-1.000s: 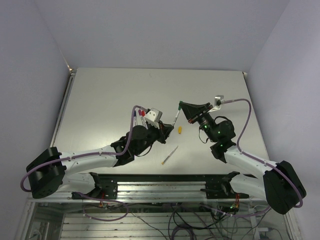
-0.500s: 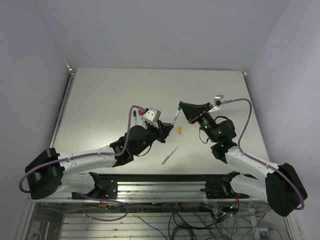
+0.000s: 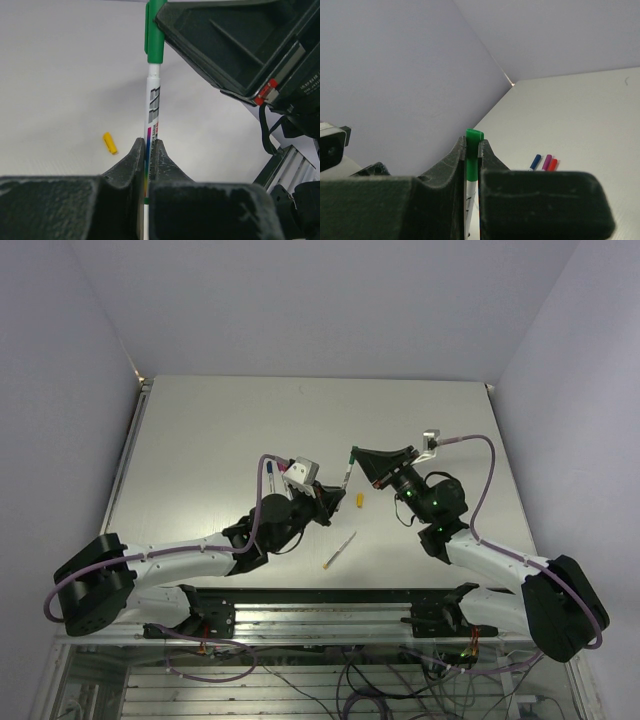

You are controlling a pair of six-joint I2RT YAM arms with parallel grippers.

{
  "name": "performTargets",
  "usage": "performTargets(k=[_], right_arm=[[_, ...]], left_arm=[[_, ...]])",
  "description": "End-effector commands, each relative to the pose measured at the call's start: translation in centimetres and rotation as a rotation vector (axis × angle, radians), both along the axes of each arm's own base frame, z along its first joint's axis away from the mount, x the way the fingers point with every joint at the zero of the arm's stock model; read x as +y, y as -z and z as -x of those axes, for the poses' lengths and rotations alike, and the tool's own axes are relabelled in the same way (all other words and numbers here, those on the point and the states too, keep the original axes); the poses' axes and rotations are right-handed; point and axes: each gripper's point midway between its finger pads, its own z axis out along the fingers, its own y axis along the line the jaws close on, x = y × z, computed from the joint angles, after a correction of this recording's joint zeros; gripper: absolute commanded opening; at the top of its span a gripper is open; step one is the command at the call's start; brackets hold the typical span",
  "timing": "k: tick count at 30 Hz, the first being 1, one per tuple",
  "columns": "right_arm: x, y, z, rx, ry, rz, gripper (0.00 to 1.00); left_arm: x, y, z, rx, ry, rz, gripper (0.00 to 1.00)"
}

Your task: Insert the pens into the pen caps

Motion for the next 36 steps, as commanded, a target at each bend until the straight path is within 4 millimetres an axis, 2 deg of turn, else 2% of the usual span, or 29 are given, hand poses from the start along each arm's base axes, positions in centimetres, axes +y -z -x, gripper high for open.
performTargets(k=[1, 5, 8, 17, 22, 27, 31, 34, 36], right_arm=[[1.7, 1.1, 1.6, 0.019, -0.114, 0.039, 0.0], [3.1, 2.3, 2.3, 0.037, -0.191, 0.113, 0.0], [3.7, 4.1, 2.4, 0.086, -0.204, 0.186, 0.0], [3.5, 8.7, 2.2, 0.197, -0.142, 0.361, 0.0], [3.5, 10.7, 2.5, 0.241, -0.141, 0.423, 0.0], [4.4, 12.3, 3.2, 0.267, -0.166, 0.488, 0.0], [4.6, 12.4, 3.0, 0.267, -0.139, 0.498, 0.0], [4.1, 11.0, 1.9, 0.238, -0.069, 0.47, 0.0], [3.7, 9.3, 1.1, 0.197, -0.011, 0.443, 0.14]], left_arm=[[0.7, -2.6, -1.5, -0.047, -0.085, 0.1, 0.07], [0.7, -3.0, -2.0, -0.061, -0.11, 0.116, 0.07], [0.7, -3.6, -2.5, -0.08, -0.119, 0.118, 0.07], [1.9, -6.3, -4.0, -0.131, -0.147, 0.168, 0.07], [2.7, -7.0, -4.5, -0.14, -0.165, 0.193, 0.07], [3.0, -7.3, -4.9, -0.149, -0.175, 0.208, 0.07], [2.9, -7.1, -5.1, -0.143, -0.17, 0.187, 0.07], [2.7, -6.0, -5.2, -0.114, -0.169, 0.144, 0.07], [2.7, -4.6, -5.2, -0.081, -0.168, 0.098, 0.07]])
